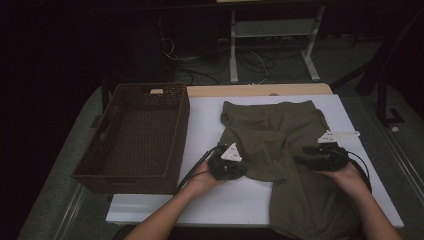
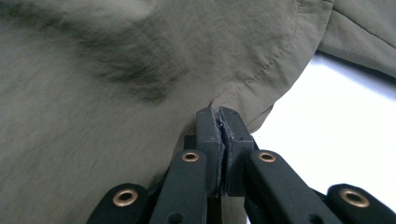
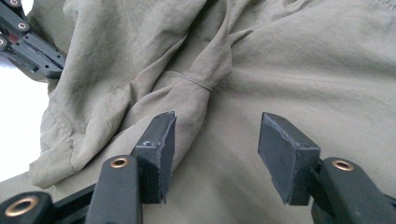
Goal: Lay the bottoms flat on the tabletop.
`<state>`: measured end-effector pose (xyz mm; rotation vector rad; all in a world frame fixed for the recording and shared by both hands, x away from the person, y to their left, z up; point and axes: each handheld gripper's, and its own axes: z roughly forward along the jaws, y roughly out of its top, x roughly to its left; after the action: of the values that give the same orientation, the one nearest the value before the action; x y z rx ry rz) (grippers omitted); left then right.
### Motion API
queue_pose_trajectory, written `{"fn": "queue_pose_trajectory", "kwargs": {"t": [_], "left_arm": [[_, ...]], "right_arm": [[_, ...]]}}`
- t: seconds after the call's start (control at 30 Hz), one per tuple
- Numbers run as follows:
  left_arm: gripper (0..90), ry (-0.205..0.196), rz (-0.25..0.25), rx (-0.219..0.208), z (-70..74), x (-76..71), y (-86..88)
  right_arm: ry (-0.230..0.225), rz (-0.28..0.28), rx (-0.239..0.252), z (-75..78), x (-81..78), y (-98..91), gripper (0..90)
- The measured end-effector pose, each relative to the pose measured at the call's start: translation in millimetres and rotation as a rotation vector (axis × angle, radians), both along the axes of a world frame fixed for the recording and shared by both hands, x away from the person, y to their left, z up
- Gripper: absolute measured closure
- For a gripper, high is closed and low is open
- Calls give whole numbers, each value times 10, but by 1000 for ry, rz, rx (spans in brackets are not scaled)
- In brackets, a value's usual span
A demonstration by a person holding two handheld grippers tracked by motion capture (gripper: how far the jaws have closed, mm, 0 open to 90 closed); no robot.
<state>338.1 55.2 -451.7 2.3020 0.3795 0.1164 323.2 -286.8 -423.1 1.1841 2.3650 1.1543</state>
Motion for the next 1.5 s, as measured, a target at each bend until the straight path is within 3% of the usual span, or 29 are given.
{"fn": "queue_pose_trajectory", "kwargs": {"t": [0.13, 0.27, 0.37, 0.43, 0.53, 0.63, 0.73, 0.87, 1.0, 1.27, 1.5], "left_arm": [[857, 46, 3, -22, -5, 33, 27], [705, 88, -19, -46, -7, 29, 41], [570, 78, -52, -43, -8, -18, 24], [527, 53, -61, -28, -6, -47, 5], [618, -32, -70, 9, -8, -78, -22], [662, -44, -71, 8, -12, -70, -24], [766, -51, -53, 3, -17, -47, -20], [858, -43, -32, 5, -12, -26, -16], [879, -34, -20, 12, 7, -36, -23], [880, 40, -42, -24, 119, -121, -4], [881, 100, -92, -56, 238, -300, 87]], "right_arm": [[0, -1, 1, 0, 1, -9, 458], [-1, -2, 3, 2, -3, -19, 458], [-2, -4, 4, 5, -3, -28, 458], [-3, -4, 6, 6, -4, -30, 458], [-2, -4, 5, 6, -4, -28, 458], [-2, -4, 3, 8, -6, -22, 459], [-2, -4, 2, 7, -5, -18, 458], [-2, -3, 1, 6, -2, -17, 459], [-2, -2, 1, 6, 0, -16, 458], [-5, -4, 11, 15, -4, -30, 451], [-6, -9, 20, 24, -8, -44, 440]]}}
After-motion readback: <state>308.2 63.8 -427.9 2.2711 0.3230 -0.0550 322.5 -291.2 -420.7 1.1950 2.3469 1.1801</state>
